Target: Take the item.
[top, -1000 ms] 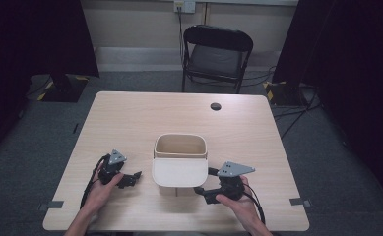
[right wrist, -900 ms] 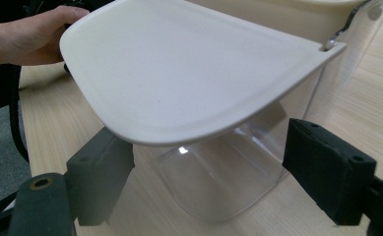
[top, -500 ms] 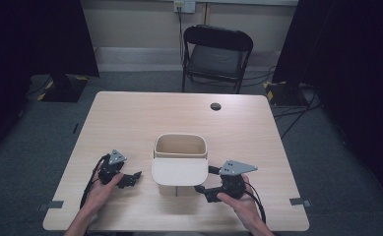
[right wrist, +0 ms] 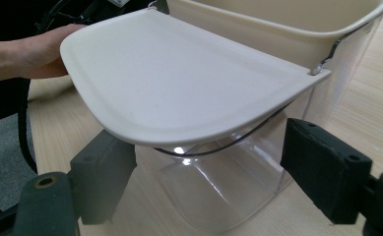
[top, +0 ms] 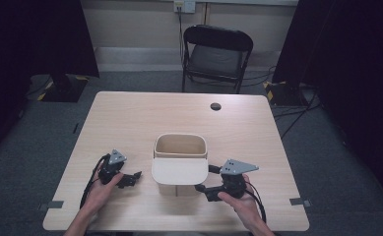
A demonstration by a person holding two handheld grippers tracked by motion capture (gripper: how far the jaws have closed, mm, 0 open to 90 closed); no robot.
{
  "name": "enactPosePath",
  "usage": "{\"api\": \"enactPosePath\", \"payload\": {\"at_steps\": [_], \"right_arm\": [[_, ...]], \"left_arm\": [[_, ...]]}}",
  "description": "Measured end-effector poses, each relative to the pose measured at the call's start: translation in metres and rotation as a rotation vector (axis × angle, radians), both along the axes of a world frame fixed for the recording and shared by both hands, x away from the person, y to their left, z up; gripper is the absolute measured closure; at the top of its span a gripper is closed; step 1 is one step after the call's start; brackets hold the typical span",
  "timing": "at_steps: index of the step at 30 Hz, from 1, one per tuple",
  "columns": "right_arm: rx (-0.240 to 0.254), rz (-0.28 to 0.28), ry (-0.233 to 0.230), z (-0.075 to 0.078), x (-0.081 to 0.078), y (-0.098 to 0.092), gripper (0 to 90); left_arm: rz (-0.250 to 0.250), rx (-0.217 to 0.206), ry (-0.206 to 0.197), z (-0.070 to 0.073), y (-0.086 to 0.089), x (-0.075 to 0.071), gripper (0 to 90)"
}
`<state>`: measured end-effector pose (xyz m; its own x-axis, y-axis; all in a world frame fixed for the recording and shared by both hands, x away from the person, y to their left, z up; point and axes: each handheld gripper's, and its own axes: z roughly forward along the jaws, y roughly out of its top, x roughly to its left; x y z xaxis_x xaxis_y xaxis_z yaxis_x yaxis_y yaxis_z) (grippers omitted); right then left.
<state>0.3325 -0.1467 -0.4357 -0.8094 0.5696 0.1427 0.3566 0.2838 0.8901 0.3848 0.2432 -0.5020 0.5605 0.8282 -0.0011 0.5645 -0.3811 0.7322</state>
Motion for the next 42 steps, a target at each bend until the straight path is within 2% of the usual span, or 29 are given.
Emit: {"api": "enactPosePath", "payload": {"at_steps": [8,21,42], "right_arm": [[0.010,-0.005,-0.004,0.005,0.002,0.001,17.9],[0.024,-0.008,-0.014,0.011,0.004,0.001,19.1],[0.019,-0.023,-0.018,0.012,0.005,0.000,18.7]], "left_arm": [[-0.001,0.002,0.000,0.000,0.000,0.000,10.2],[0.000,0.000,0.000,0.000,0.000,0.000,10.2],[-0.002,0.004,0.000,0.000,0.000,0.000,10.2]]}}
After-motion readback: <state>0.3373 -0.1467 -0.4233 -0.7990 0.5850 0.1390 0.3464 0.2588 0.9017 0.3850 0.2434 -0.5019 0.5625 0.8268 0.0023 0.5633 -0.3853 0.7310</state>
